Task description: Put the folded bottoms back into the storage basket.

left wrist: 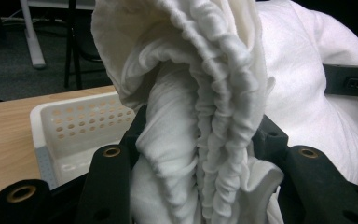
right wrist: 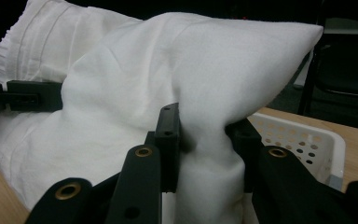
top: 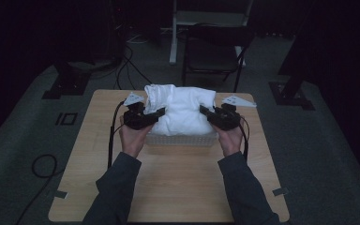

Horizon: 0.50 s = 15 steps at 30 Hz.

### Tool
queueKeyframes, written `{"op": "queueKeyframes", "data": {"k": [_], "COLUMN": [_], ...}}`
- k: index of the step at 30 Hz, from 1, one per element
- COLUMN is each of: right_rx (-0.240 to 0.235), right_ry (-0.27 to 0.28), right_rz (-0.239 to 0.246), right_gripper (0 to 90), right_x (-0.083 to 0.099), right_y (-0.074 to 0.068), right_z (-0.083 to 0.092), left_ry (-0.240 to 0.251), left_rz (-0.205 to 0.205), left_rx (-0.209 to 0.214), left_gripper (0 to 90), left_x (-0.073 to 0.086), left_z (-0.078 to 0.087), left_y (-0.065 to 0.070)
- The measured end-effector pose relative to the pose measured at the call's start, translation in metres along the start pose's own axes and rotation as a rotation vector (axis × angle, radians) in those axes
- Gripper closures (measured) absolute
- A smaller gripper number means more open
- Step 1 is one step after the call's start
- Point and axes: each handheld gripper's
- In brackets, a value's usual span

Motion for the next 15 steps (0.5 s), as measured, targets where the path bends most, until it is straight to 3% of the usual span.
{"op": "queueKeyframes", "data": {"k": [10,15], "right_rx": [0.016,0.017], "right_ry": [-0.002,0.002], "right_rz": [0.005,-0.011], "right_gripper": [71.3,71.4], "right_x": [-0.0038,-0.0041], "right_y": [0.0030,0.0068], "right_z": [-0.0054,-0.0089], "left_ry": [-0.004,-0.013], "left_rz": [0.003,-0.017], "left_rx": [-0.006,-0.010], "left_gripper": [53.0,53.0], "left_x": [-0.0024,-0.0066], "left_z": [-0.0064,-0.0098], "left_y": [-0.0041,-0.0055]}}
Point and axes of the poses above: each handheld gripper's, and its own axes: z roughly backward along the jaws, x roughly out of its underside, y roughly to its right, and after that the axes turned 10 degrees about -z, right-handed
